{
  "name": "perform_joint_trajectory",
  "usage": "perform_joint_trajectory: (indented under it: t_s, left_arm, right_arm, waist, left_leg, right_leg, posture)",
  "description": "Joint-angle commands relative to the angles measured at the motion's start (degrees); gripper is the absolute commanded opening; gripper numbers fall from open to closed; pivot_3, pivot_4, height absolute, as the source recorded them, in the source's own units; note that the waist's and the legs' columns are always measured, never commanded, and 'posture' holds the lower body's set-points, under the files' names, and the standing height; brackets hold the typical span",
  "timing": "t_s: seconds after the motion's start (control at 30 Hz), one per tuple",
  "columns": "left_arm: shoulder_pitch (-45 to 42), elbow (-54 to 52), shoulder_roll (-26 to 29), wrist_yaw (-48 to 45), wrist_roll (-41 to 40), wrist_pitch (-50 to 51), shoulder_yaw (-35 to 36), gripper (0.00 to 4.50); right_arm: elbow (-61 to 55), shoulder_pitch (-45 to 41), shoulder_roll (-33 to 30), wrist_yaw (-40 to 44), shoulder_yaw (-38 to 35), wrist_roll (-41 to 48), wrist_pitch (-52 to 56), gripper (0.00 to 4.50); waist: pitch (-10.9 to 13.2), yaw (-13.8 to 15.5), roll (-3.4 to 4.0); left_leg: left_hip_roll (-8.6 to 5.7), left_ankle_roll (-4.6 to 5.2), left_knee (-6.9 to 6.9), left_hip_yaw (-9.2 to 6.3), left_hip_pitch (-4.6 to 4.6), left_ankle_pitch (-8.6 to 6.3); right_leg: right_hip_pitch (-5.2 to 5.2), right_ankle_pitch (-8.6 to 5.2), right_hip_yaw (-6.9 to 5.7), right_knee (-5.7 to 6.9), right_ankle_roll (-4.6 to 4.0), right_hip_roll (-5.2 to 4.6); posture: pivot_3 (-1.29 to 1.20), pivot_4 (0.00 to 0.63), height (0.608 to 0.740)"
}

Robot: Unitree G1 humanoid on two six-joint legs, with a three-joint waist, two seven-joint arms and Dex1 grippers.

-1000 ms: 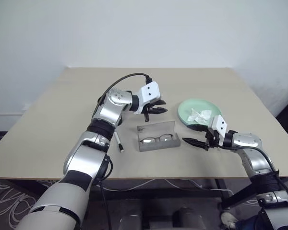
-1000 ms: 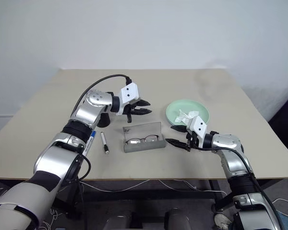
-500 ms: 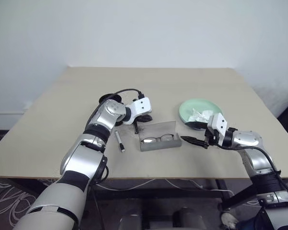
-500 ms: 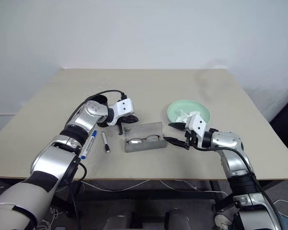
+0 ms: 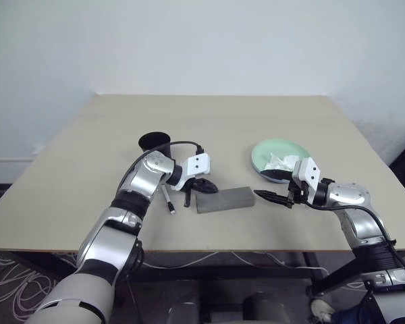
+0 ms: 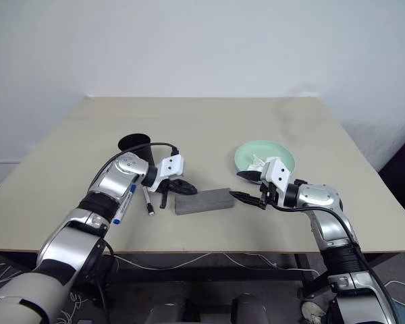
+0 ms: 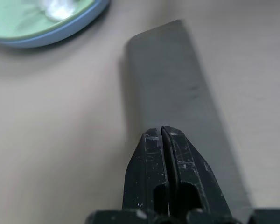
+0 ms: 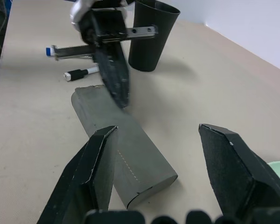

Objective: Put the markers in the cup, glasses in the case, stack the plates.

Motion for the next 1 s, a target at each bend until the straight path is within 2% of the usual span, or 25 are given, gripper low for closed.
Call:
perform_joint_trajectory:
  t_s: [0.03, 0.13, 0.37, 0.57, 0.67, 0.8, 0.9, 1.0]
  left_arm:
    - [2.80, -8.42, 1.58, -0.26, -1.51, 3.18, 0.05, 0.02]
    - [6.46, -14.77, 1.43, 5.50, -2.99, 7.19, 3.05, 0.02]
    - [17.84, -37.39, -1.77, 24.35, -7.22, 29.37, 12.30, 0.02]
    - [27.23, -51.17, -6.50, 43.84, -3.16, 37.61, 16.53, 0.02]
    - [30.47, -57.60, -12.04, 55.16, -1.22, 43.28, 19.58, 0.02]
    - [31.14, -59.43, -16.42, 66.04, 1.82, 47.07, 22.39, 0.02]
    - [29.98, -58.30, -19.28, 70.91, 1.02, 51.08, 25.22, 0.58]
    - [29.00, -57.09, -21.30, 75.23, 1.00, 54.28, 27.09, 1.58]
  right_arm:
    - [-2.18, -1.42, -0.02, -0.32, -1.14, 1.23, -0.09, 3.00]
    - [-2.09, -1.50, 0.18, -0.28, -0.95, 1.17, -0.05, 3.00]
    - [-1.49, -2.26, 0.25, 0.59, -0.82, 1.48, -0.03, 3.00]
    - [-0.43, -2.96, -0.08, 1.72, -1.19, 1.87, -0.08, 3.00]
    - [-0.16, -3.04, -0.32, 2.57, -1.12, 1.96, 0.15, 3.00]
    - [0.41, -3.51, -0.19, 3.37, -0.81, 1.87, 0.40, 3.00]
    - [0.72, -4.02, 0.11, 3.51, -0.63, 1.71, 0.61, 3.00]
    - [0.77, -4.25, 0.29, 3.47, -0.50, 1.68, 0.80, 3.00]
  waist:
    - [0.00, 0.00, 0.00]
    - [-0.01, 0.03, 0.01]
    - [0.00, 0.00, 0.00]
    - [0.00, 0.07, -0.01]
    - [0.00, 0.15, -0.01]
    - [-0.01, 0.15, -0.02]
    - [-0.01, 0.14, -0.02]
    - [-0.01, 0.14, -0.02]
  left_leg:
    - [0.00, 0.00, 0.00, 0.00, 0.00, 0.00]
    - [0.01, 0.00, 0.05, -0.01, 0.01, 0.00]
    - [0.01, -0.01, 0.22, -0.01, 0.03, 0.01]
    - [0.03, -0.06, 0.24, -0.03, 0.15, 0.04]
    - [0.03, -0.11, 0.24, -0.08, 0.13, 0.07]
    - [0.03, -0.11, 0.23, -0.06, 0.13, 0.07]
    - [0.04, -0.15, 0.18, -0.06, 0.12, 0.09]
    - [0.04, -0.16, 0.17, -0.06, 0.10, 0.10]
  right_leg:
    - [0.00, 0.00, 0.00, 0.01, 0.00, 0.00]
    - [0.01, 0.01, -0.01, 0.04, -0.02, 0.00]
    - [-0.03, 0.01, 0.07, 0.34, -0.01, -0.03]
    - [0.00, 0.04, 0.11, 0.48, -0.06, -0.02]
    - [-0.10, 0.07, 0.05, 0.49, -0.11, -0.05]
    - [-0.12, 0.12, 0.11, 0.47, -0.11, -0.06]
    - [-0.16, 0.16, 0.09, 0.48, -0.17, -0.02]
    - [-0.21, 0.17, 0.09, 0.49, -0.19, -0.03]
  posture:
    - [0.00, 0.000, 0.740]
    - [0.00, 0.000, 0.740]
    - [0.00, 0.000, 0.740]
    - [0.00, 0.000, 0.740]
    - [0.00, 0.000, 0.740]
    - [0.00, 0.000, 0.740]
    - [0.00, 0.000, 0.740]
    - [0.00, 0.000, 0.740]
